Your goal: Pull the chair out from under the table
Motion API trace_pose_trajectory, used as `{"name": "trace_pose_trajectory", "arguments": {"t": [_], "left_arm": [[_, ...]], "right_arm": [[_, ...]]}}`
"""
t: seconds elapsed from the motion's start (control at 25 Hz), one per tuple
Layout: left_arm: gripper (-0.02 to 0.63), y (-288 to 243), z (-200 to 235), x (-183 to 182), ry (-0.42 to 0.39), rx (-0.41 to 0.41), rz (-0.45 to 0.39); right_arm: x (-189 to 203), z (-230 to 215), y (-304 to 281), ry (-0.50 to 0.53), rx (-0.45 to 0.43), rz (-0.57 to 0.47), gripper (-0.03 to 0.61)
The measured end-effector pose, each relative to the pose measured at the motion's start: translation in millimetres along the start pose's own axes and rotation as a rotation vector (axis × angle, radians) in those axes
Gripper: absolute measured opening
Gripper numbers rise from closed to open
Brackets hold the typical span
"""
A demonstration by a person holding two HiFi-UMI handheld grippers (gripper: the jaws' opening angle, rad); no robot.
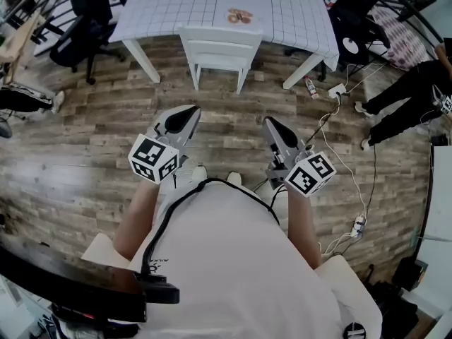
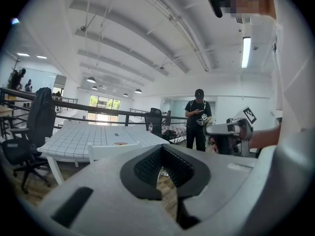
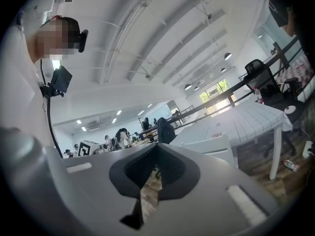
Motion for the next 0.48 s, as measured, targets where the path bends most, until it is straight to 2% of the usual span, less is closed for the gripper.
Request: {"name": "trace_pose_trajectory", "arguments": {"t": [0.28,0.48], "left_arm": [[0.008,20,13,9,0.02,0.015,-0.005],[0.008,45,34,20,0.032,0.026,-0.004]], "right_arm": [[1,9,-7,-0.101,0.008,-0.044,0.005],[5,28,-24,-0.052,0.042,-0.049,0.006]]}}
Point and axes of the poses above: the fingertips, and each gripper's own axes: y backward along the fingers, z to its left, x out of its underside, the point moved 3 cm from there along y, backward along the fingers, and after that the axes turned 1 degree about x, right-handed, at the moved point
